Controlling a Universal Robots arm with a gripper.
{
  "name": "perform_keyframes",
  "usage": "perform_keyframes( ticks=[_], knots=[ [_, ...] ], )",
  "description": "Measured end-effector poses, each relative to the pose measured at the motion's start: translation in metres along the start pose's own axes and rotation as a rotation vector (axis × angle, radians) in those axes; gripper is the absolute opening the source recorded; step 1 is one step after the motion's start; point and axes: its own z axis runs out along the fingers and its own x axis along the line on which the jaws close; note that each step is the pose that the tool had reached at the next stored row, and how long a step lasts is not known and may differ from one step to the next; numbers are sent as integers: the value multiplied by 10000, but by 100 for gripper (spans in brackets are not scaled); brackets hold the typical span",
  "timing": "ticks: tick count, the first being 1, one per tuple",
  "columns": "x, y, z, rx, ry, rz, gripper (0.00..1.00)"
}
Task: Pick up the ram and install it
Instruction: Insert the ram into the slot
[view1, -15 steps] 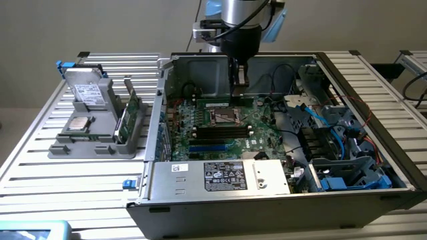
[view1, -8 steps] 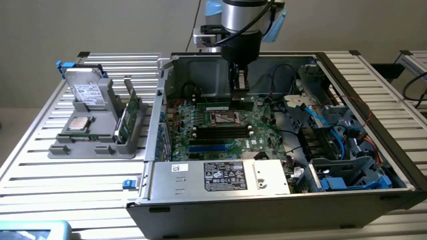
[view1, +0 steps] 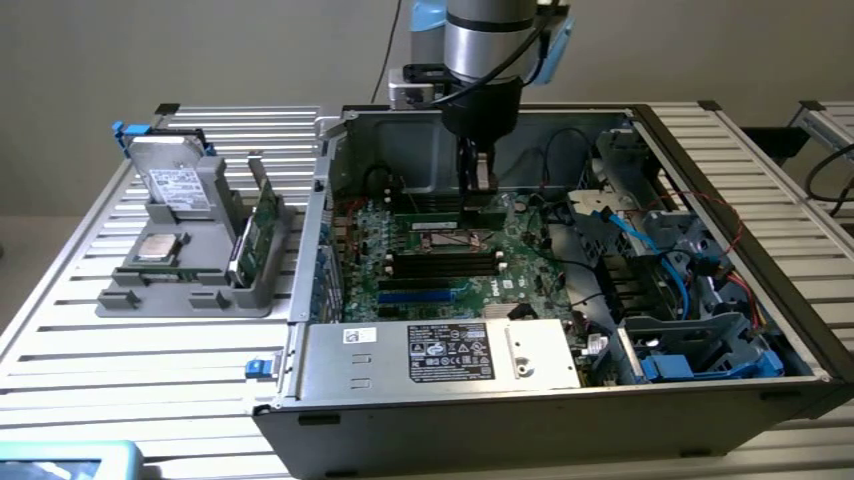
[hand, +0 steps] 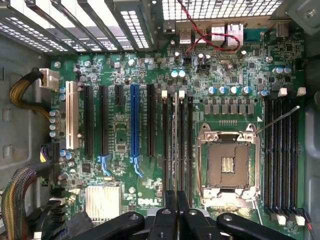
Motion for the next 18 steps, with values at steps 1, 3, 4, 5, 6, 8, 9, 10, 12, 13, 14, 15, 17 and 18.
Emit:
perform_keyframes(
  ticks=[1, 3, 4, 5, 6, 8, 9, 10, 12, 13, 14, 15, 17, 18],
  knots=[
    [0, 0, 15, -8, 1, -1, 12],
    [-2, -1, 44, -18, 1, -2, 12],
    [-3, -1, 58, -20, 1, -2, 12],
    [-4, -1, 72, -21, -1, -3, 12],
    [-5, -1, 84, -23, 1, -3, 12],
    [-7, 0, 107, -24, 1, -3, 12],
    [-8, -1, 117, -23, 1, -3, 12],
    [-8, -1, 127, -24, 1, -3, 12],
    [-10, 0, 148, -24, 0, -3, 12],
    [-11, 0, 158, -25, 0, -3, 12],
    [-12, 0, 166, -26, 1, -2, 12],
    [-12, 0, 174, -27, 1, -3, 12],
    [-13, 0, 190, -29, 1, -3, 12],
    [-14, 0, 196, -30, 1, -3, 12]
  ],
)
